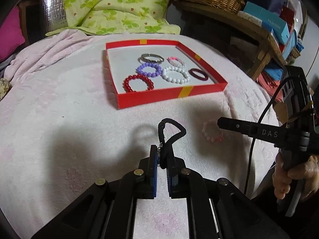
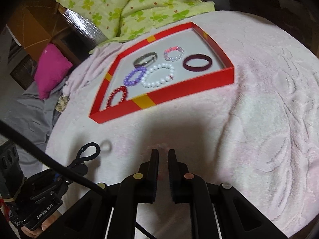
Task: Organize jewelry
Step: 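Grasp the pink crystal bracelet with the right gripper and lift it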
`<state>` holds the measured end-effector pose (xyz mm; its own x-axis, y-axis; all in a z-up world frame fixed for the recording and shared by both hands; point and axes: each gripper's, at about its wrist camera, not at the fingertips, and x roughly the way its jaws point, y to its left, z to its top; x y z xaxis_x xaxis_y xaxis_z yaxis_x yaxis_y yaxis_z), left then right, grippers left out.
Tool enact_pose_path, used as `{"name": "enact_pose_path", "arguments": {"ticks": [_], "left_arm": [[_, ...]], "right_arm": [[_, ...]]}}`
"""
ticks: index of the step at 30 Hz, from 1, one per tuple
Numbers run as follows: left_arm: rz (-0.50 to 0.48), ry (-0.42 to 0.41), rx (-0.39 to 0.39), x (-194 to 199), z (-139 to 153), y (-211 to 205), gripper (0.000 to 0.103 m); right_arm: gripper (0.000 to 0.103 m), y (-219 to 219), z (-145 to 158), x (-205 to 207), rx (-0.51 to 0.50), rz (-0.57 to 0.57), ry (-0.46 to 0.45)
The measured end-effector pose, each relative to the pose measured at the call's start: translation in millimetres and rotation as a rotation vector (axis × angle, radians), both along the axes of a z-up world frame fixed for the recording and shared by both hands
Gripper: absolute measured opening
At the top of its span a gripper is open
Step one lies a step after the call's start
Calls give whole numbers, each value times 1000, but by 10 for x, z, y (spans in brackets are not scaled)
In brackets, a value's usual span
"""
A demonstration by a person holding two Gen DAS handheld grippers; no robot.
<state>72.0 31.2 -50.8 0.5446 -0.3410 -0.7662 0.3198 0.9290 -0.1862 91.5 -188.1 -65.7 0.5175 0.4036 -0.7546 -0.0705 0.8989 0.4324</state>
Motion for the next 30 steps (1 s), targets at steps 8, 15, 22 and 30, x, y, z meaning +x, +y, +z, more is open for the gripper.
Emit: {"name": "enact_pose_path", "arguments": {"ticks": [8,15,22,30], "left_arm": [[58,-46,-15,-36,105,144,8],[83,-77,-2,-55,156,172,8],[77,-79,11,-33,145,68,8],[55,-75,36,-3,109,-100,8]], "right_arm": [[11,88,131,-36,25,15,-67],[11,-57,240,-122,58,3,-128],[11,-328,279,-136,124,-47,-141],[11,-472,222,-111,172,-62,-105]]}}
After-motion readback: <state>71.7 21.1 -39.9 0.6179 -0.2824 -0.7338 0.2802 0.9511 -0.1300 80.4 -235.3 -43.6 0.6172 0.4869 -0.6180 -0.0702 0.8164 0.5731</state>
